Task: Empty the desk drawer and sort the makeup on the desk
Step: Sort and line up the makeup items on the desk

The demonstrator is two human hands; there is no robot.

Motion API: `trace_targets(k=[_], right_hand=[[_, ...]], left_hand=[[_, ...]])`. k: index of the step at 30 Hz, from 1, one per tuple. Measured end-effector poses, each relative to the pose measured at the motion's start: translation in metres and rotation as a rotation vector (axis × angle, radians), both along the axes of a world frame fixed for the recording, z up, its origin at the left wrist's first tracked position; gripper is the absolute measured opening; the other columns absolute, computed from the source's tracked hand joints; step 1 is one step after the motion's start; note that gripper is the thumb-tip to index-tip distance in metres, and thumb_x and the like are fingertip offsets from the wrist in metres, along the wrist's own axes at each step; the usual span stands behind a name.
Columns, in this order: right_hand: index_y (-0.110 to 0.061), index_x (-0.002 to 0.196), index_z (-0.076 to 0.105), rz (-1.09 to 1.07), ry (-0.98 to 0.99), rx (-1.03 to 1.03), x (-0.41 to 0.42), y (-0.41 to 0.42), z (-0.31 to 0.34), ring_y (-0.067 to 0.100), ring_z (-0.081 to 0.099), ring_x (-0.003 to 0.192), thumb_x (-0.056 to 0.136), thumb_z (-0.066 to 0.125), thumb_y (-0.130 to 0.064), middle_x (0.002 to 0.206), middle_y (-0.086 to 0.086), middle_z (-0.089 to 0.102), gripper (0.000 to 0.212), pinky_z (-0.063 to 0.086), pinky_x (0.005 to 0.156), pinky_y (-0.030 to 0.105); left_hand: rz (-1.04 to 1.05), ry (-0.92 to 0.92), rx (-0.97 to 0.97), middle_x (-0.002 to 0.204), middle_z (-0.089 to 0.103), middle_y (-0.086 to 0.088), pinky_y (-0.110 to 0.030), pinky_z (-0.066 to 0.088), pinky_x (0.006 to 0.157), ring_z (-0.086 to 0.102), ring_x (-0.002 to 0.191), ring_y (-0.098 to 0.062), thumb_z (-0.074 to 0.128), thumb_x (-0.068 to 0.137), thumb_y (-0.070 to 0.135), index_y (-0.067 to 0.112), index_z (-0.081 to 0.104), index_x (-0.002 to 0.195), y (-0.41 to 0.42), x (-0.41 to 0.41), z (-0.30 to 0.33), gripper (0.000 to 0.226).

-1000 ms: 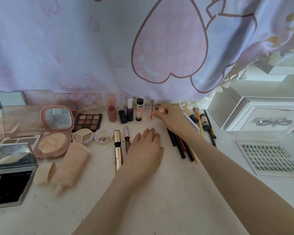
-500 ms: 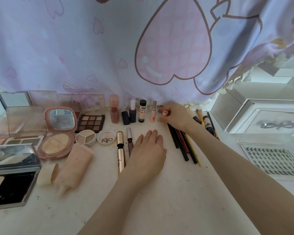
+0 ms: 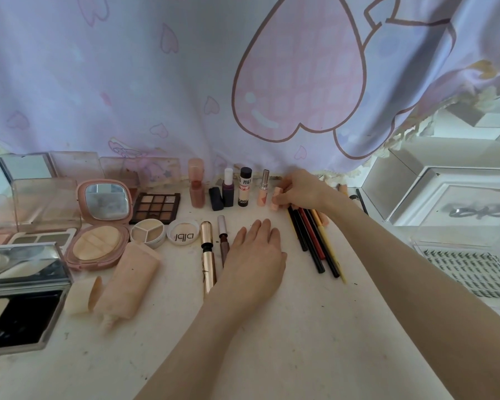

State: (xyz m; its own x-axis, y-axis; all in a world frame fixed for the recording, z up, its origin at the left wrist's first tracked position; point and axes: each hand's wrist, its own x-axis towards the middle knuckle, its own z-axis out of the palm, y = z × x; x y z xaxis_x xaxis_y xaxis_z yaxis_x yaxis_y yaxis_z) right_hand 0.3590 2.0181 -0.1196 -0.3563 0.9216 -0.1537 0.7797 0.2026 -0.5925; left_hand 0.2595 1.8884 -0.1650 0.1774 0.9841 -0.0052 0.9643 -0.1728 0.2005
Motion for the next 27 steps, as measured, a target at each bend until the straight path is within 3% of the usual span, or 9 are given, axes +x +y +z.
trace_targets(k=[5,8,12,17,22,27], right_hand=[[0.011,0.112,0.060,0.029,-0.105,0.049,-0.005,0.001,-0.001,0.027,0.057,0.086,0.090,0.056,-0.012,0.112,0.026,0.062,0.032,0.047,0.089,0.040],[0.001,0.123,0.058,0.008,-0.107,0.082,-0.004,0.001,-0.003,0.028,0.054,0.114,0.091,0.055,-0.011,0.126,0.016,0.058,0.034,0.042,0.092,0.029],[-0.006,0.125,0.056,-0.050,0.062,0.113,0.010,-0.007,-0.002,0.020,0.056,0.097,0.092,0.050,-0.007,0.112,0.008,0.061,0.033,0.041,0.086,0.024],[-0.011,0.120,0.062,-0.131,0.127,0.206,0.045,-0.029,0.002,0.016,0.058,0.109,0.094,0.052,-0.015,0.115,0.002,0.065,0.029,0.036,0.091,0.019],[-0.006,0.107,0.066,-0.380,-0.022,0.364,0.093,-0.037,-0.003,0.024,0.058,0.104,0.092,0.052,-0.018,0.110,0.009,0.067,0.023,0.037,0.080,0.022],[0.001,0.094,0.058,-0.499,-0.201,0.295,0.108,-0.043,-0.018,0.032,0.054,0.093,0.093,0.053,-0.030,0.097,0.014,0.058,0.032,0.036,0.067,0.028]], left_hand=[[0.005,0.002,-0.013,0.156,0.005,-0.008,-0.035,0.000,0.115,0.001,0.144,-0.020,0.025,0.101,0.029,0.011,0.013,0.147,0.000,0.000,0.000,0.051],[0.005,0.009,-0.012,0.156,0.005,-0.007,-0.035,0.000,0.115,0.001,0.144,-0.020,0.024,0.101,0.030,0.011,0.012,0.147,0.000,0.000,0.001,0.051],[0.010,0.018,-0.019,0.157,0.004,-0.007,-0.034,0.000,0.115,0.001,0.144,-0.020,0.024,0.101,0.030,0.011,0.012,0.147,-0.001,-0.001,0.001,0.051],[0.020,0.037,-0.047,0.157,0.001,-0.007,-0.035,0.000,0.115,-0.001,0.144,-0.020,0.022,0.101,0.030,0.012,0.009,0.148,0.000,0.001,0.003,0.052],[0.031,0.052,-0.056,0.157,-0.001,-0.007,-0.035,-0.001,0.116,-0.002,0.144,-0.020,0.020,0.101,0.029,0.011,0.007,0.148,-0.002,0.003,0.003,0.051],[0.030,0.049,-0.056,0.157,-0.001,-0.006,-0.035,-0.001,0.115,-0.003,0.144,-0.019,0.019,0.101,0.029,0.012,0.006,0.148,-0.004,0.004,0.003,0.051]])
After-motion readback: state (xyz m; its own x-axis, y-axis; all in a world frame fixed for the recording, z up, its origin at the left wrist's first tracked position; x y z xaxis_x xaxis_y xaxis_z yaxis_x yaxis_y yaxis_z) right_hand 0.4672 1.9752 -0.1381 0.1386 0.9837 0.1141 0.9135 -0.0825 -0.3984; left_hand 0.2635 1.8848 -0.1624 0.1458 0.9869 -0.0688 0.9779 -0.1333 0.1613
